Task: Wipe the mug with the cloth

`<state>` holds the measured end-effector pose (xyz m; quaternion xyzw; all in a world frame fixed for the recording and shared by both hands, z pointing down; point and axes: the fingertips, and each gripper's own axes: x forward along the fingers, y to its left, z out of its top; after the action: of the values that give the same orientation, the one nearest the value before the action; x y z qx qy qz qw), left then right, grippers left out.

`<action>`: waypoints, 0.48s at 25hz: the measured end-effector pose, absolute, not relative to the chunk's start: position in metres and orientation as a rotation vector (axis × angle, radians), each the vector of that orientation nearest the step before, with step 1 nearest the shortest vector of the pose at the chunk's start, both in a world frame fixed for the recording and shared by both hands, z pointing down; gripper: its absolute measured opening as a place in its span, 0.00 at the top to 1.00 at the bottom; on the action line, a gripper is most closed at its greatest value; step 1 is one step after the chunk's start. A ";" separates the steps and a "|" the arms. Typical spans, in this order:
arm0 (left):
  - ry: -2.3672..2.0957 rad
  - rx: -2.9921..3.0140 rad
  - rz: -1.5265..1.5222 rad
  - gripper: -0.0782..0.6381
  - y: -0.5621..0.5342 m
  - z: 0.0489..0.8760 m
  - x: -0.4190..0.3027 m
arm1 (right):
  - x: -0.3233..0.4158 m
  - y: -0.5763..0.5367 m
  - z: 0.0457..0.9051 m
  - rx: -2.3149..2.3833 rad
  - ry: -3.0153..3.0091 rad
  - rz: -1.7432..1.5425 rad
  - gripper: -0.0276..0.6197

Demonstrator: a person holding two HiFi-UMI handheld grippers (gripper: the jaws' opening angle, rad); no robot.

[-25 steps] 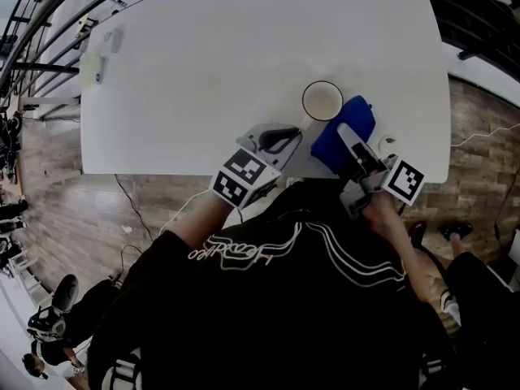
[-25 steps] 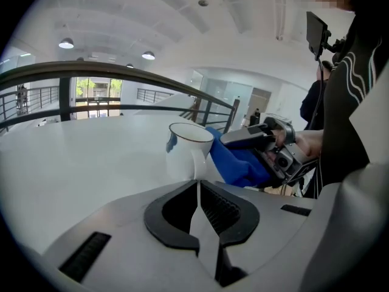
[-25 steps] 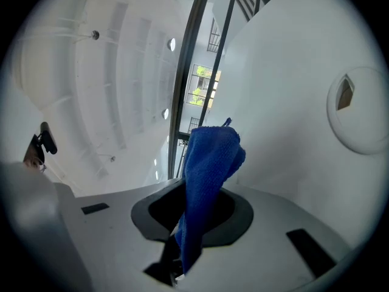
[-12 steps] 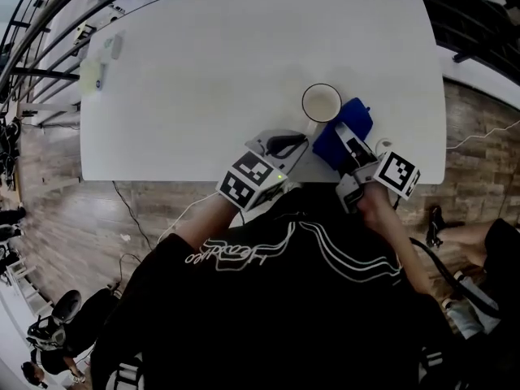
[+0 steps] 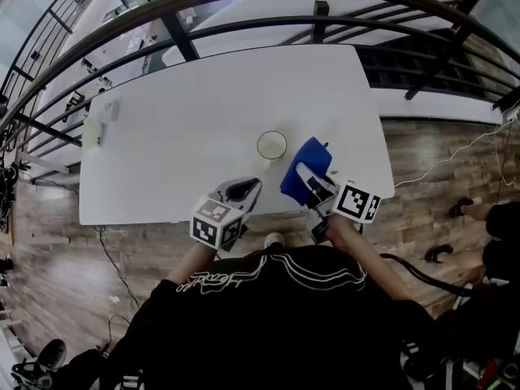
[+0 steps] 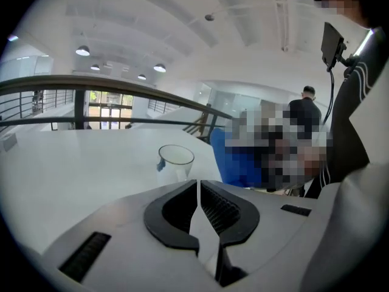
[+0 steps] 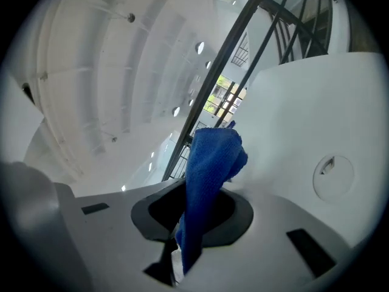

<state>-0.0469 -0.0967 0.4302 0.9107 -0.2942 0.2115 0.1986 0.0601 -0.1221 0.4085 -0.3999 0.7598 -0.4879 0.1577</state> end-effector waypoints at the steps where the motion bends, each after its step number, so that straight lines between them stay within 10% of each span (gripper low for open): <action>1: -0.832 2.559 0.567 0.86 -0.087 0.417 -0.040 | 0.061 -0.112 0.399 -1.124 2.199 -1.377 0.87; 12: -0.881 2.627 0.240 0.88 0.112 0.327 0.022 | 0.102 0.097 0.346 -0.996 2.621 -1.056 0.87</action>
<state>0.0220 0.1122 0.3267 0.9292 -0.3117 0.0847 0.1794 0.1016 0.0966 0.3456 -0.3316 0.8725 -0.3516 0.0723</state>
